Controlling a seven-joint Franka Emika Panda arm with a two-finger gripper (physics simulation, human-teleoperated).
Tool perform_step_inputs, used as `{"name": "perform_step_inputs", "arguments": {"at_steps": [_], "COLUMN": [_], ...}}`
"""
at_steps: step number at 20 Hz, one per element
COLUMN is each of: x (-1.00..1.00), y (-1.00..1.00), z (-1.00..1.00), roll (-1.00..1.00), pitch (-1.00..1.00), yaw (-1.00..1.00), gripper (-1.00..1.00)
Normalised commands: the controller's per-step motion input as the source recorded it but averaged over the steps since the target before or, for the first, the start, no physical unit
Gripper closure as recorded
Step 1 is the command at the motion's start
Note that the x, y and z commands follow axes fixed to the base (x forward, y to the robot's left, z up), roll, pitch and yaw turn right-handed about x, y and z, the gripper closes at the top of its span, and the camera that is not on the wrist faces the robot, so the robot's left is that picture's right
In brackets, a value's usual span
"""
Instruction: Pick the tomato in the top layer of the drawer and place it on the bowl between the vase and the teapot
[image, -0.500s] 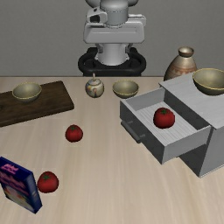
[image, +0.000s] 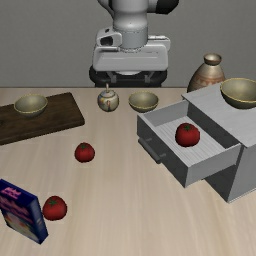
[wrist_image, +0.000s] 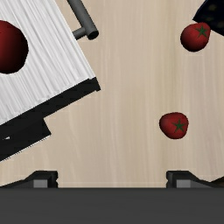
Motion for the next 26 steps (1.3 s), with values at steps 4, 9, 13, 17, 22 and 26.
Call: {"name": "perform_step_inputs", "arguments": {"at_steps": [4, 9, 13, 17, 22, 26], "x": [0.75, 0.00, 0.00, 1.00, 0.40, -0.25], "y": [0.25, 1.00, 1.00, 0.00, 0.00, 0.00], "z": [0.00, 0.00, 0.00, 0.00, -0.60, -0.75], "roll": [0.00, 0.00, 0.00, 0.00, 0.00, 0.00], "pitch": [0.00, 0.00, 0.00, 0.00, 0.00, 0.00], "yaw": [0.00, 0.00, 0.00, 0.00, 0.00, 0.00], "gripper": [-1.00, -1.00, -1.00, -1.00, -1.00, -1.00]}}
